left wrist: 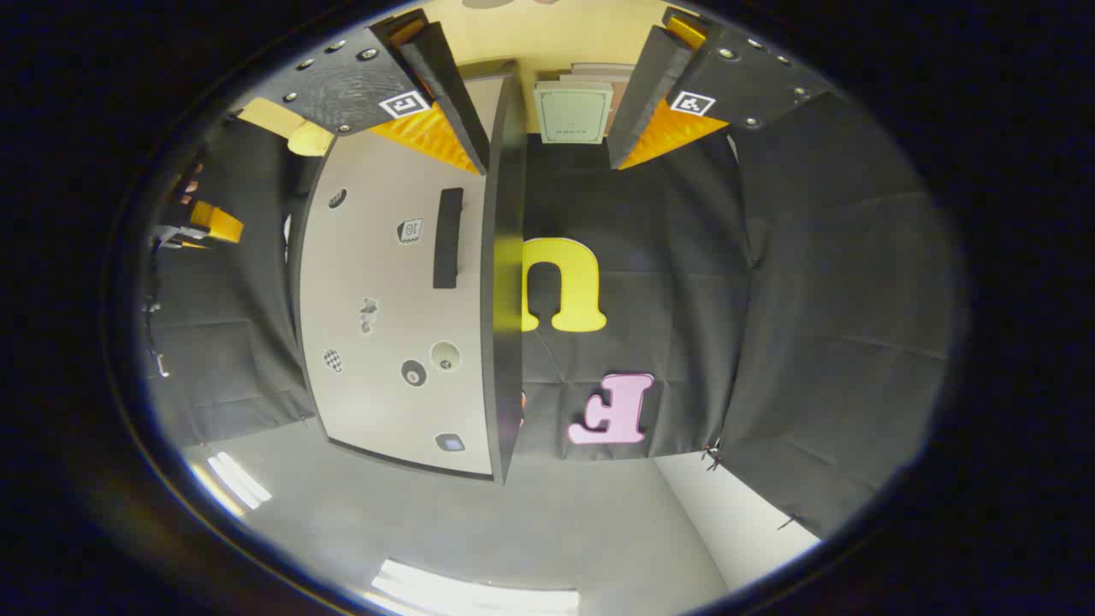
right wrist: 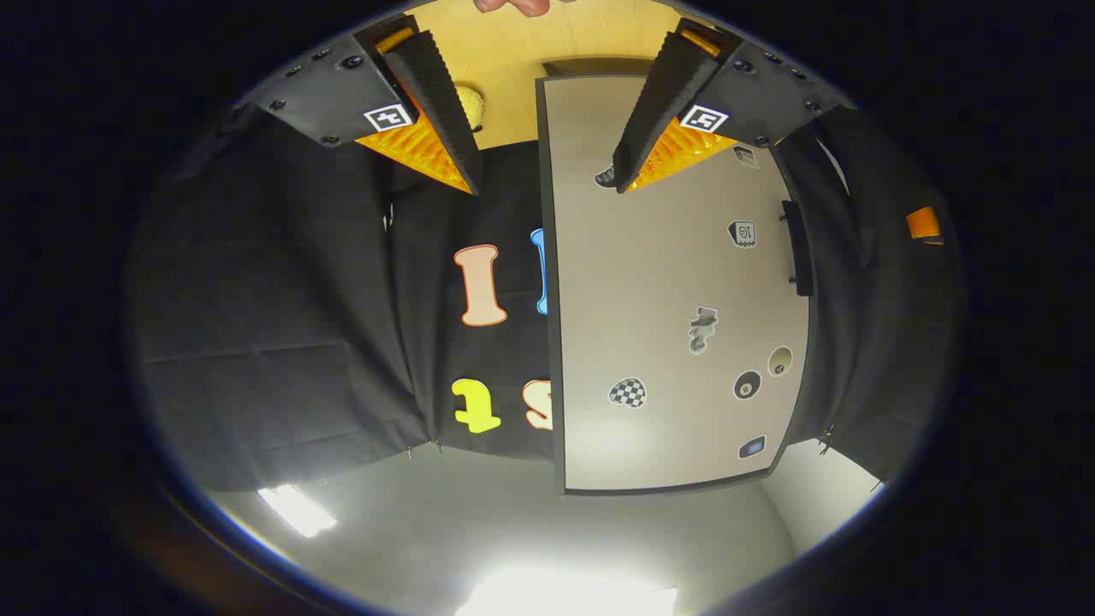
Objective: Open the cabinet door with the right hand, grasp the bottle in the cabinet with the left hand and place it on the coaster, then close the cabinet door with the right hand.
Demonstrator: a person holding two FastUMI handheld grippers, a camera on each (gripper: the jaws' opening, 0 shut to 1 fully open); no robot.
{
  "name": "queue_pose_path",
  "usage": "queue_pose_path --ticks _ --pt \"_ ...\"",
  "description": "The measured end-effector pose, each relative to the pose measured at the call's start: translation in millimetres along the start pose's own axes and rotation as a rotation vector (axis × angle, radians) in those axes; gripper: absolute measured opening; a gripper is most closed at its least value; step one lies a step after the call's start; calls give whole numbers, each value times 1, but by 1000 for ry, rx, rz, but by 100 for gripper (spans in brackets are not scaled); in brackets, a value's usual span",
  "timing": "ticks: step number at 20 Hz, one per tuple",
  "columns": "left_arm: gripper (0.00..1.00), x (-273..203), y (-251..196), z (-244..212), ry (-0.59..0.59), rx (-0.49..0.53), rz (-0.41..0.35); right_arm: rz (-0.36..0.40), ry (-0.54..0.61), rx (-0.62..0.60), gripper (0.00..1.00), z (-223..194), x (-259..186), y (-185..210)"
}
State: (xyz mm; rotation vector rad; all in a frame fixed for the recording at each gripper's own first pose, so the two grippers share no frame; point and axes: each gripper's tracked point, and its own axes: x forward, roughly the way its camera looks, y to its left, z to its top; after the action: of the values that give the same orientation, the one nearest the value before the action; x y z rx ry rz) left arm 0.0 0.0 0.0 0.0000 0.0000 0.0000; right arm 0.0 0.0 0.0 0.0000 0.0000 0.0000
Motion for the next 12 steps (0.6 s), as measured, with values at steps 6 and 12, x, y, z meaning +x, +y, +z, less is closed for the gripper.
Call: queue_pose_path --ticks 6,12 --pt "87 -34 -41 22 -34 72 78 104 25 10 96 4 -12 -36" --pt "84 -70 -87 21 -30 117 129 171 21 -2 97 10 -18 -61"
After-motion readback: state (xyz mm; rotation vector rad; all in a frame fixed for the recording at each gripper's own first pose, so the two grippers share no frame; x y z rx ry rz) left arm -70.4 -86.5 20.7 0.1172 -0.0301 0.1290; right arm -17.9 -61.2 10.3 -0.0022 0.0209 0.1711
